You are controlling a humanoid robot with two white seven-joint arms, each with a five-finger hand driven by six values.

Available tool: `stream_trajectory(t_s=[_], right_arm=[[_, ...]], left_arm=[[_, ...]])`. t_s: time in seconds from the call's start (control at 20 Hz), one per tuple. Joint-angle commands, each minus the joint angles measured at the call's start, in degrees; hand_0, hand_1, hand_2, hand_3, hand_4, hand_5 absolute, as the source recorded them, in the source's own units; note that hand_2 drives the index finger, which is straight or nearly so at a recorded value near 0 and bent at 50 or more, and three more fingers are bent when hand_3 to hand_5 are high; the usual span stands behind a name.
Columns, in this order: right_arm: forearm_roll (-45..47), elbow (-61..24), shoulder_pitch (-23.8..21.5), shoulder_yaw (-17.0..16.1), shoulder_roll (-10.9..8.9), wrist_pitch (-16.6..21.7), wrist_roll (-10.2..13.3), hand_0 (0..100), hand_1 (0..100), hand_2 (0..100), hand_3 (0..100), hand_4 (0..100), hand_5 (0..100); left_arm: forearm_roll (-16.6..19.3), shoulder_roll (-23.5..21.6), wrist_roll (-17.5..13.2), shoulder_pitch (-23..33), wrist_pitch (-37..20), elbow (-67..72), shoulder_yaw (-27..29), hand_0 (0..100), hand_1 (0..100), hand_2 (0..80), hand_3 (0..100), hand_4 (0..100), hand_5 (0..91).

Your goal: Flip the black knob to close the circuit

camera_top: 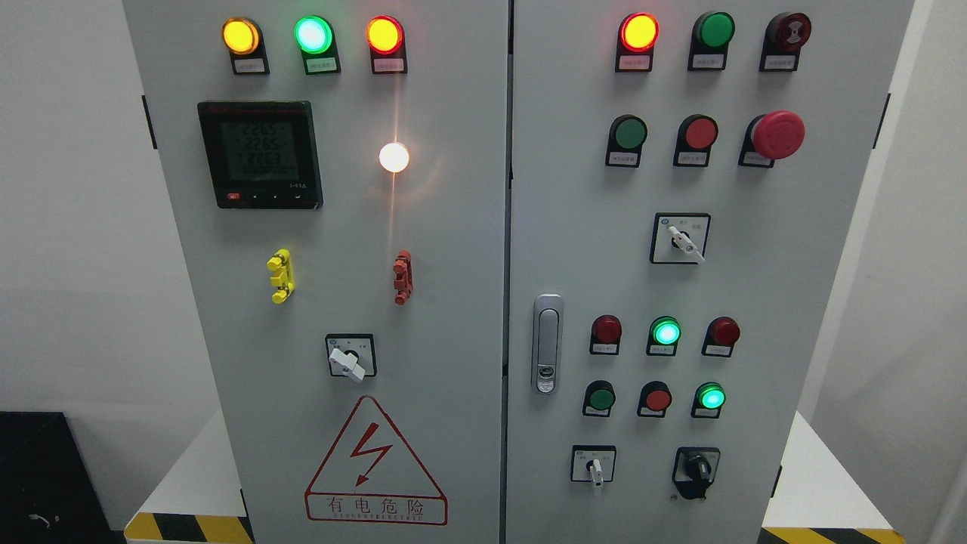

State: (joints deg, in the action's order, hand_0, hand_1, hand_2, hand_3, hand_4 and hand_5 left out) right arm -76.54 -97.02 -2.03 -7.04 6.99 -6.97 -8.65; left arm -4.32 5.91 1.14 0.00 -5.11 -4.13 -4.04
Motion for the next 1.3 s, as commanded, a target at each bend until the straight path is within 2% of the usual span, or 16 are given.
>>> stream_trajectory(t_s=[0.0,0.45,0.8,0.95,1.25], right_arm=[[-1.5,-3.5,2.6,-0.2,0.13,-0.1,-0.9,0,0,91,100,97,98],[-2.9,-4.3,5.6,-0.3,0.13,-1.3,-4.3,0,0,92,100,97,98],[-3.9,-3.7,9.0,-1.2,0.05,-1.3,-4.9,0,0,92,100,97,98],[-5.3,-3.7,10.3,-2.3,0.05,-1.2,-6.8,0,0,92,100,97,98],[-5.4,-3.9,11.3,-2.4,-0.04,-1.2,-7.3,0,0,92,100,97,98]], left_arm=[[0.0,0.0,0.0,0.4,0.0,0.0,0.0,12,56,0.0,0,0,0.0],[0.0,0.0,0.0,0.4,0.0,0.0,0.0,12,56,0.0,0,0,0.0],[0.0,0.1,0.0,0.4,0.0,0.0,0.0,12,56,0.0,0,0,0.0],[0.0,0.0,0.0,0.4,0.0,0.0,0.0,12,56,0.0,0,0,0.0],[-0.1,0.0,0.0,0.4,0.0,0.0,0.0,12,56,0.0,0,0,0.0]])
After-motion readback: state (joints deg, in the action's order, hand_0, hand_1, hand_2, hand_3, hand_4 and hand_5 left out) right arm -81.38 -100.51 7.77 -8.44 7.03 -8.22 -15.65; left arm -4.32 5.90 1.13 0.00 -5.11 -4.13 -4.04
